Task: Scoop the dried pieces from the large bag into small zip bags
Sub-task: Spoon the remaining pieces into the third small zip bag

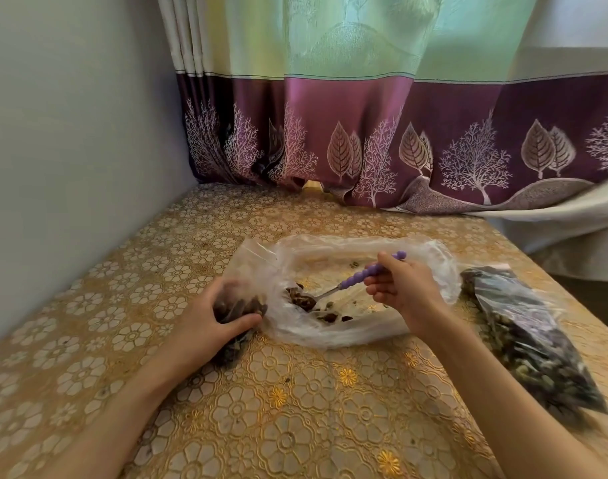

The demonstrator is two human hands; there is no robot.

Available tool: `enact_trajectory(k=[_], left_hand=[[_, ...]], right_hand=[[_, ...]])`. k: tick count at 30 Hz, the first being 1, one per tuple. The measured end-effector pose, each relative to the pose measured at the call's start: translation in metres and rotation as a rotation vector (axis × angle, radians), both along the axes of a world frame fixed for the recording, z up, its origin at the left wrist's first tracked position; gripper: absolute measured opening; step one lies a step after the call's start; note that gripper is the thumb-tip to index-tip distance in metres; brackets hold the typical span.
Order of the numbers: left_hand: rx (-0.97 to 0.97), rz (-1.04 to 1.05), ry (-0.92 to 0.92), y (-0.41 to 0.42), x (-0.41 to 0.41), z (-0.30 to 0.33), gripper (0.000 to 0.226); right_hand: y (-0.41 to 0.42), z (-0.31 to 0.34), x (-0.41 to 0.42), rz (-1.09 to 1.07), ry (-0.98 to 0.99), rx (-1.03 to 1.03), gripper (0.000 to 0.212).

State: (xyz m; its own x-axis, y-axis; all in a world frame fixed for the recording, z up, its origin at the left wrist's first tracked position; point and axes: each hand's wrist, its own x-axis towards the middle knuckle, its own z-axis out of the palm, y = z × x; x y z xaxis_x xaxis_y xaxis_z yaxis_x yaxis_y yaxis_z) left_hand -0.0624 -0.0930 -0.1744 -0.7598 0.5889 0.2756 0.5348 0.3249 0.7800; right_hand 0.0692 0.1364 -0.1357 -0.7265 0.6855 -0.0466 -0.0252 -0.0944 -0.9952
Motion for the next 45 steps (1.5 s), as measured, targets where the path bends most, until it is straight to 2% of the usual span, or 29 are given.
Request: enact_trajectory(k=[9,16,21,26,29,33,36,39,45], left_hand=[[-0.021,0.007,-0.003,0.0,0.001,0.001,0.069],[-0.05,0.011,0.014,0.0,0.003,0.003,0.072],[-0.049,0.007,0.007,-0.001,0.005,0.005,0.071],[-0.028,0.001,0.051,0.0,0.006,0.003,0.058],[0.017,-0.011,0.052,0.003,0.008,0.004,0.053],[0.141,-0.043,-0.06,0.004,0.009,0.008,0.052],[0.218,-0.057,-0.121,0.004,0.01,0.009,0.049],[0.309,-0.036,-0.18,0.003,0.011,0.012,0.047],[0.446,-0.01,-0.231,0.002,0.013,0.014,0.055]], right_hand=[[0.016,0.007,0.006,-0.131,0.009,-0.082,0.035],[0.017,0.017,0.009,-0.18,0.198,-0.089,0.035],[0.009,0.045,0.006,-0.132,0.302,-0.062,0.038],[-0.009,0.077,-0.007,-0.026,0.294,0.062,0.039],[-0.027,0.092,-0.015,0.048,0.27,0.229,0.04],[-0.05,0.109,-0.021,0.144,0.294,0.481,0.038],[-0.058,0.118,-0.023,0.18,0.342,0.546,0.034],[-0.058,0.121,-0.022,0.176,0.382,0.466,0.034],[-0.03,0.105,-0.011,0.015,0.416,0.092,0.037]])
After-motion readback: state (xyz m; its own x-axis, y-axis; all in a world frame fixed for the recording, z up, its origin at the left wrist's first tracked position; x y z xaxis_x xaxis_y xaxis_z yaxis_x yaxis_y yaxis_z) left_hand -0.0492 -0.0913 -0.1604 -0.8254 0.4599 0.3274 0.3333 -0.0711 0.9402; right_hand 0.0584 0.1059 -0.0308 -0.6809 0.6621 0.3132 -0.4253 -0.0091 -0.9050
